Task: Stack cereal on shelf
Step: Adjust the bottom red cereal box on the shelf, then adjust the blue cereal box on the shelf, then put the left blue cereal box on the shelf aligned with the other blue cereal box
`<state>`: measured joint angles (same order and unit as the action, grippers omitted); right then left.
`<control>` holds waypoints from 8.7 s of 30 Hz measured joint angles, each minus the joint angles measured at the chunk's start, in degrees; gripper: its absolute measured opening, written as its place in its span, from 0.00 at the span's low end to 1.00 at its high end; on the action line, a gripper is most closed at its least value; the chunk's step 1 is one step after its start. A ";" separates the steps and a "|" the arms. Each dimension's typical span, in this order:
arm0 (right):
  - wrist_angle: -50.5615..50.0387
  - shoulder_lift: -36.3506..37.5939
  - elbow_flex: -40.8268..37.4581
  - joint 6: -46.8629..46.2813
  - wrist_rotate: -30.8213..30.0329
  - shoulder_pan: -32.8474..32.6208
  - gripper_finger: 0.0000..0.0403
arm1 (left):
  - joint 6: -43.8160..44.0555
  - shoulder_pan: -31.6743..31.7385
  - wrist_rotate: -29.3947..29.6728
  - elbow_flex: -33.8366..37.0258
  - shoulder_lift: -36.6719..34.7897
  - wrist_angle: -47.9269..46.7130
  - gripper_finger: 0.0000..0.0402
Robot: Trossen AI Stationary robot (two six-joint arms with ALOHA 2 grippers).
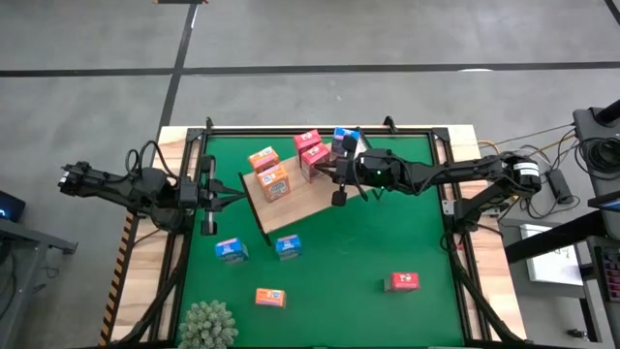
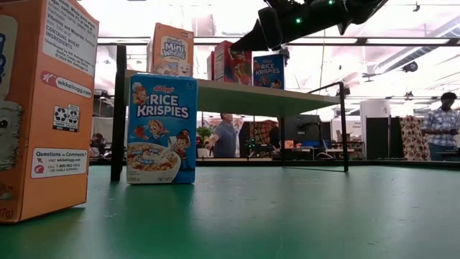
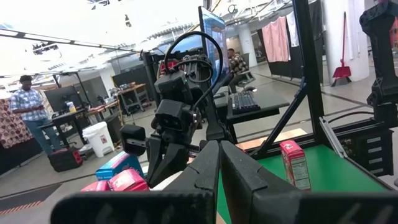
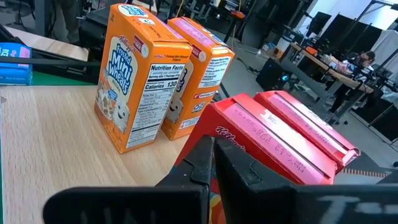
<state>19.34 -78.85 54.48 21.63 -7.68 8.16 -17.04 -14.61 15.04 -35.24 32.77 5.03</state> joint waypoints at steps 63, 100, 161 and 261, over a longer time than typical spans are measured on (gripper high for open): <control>-61.11 6.04 19.37 -4.40 -2.38 8.52 0.02 | 2.60 0.00 -0.02 0.00 0.24 2.36 0.00; -46.10 5.62 11.89 7.54 -5.83 12.23 0.02 | 2.80 -0.02 0.00 0.00 2.56 4.46 0.00; -29.74 9.31 0.19 7.65 14.20 15.87 0.02 | 2.27 0.00 0.00 0.00 2.75 4.82 0.00; -17.22 23.54 -10.67 2.32 1.59 -9.47 0.02 | 61.13 -2.12 -22.40 -41.67 33.57 -80.51 0.00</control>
<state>2.12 -55.31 43.81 23.94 -6.10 -1.31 44.10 -16.73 -7.35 -76.91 66.35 -75.48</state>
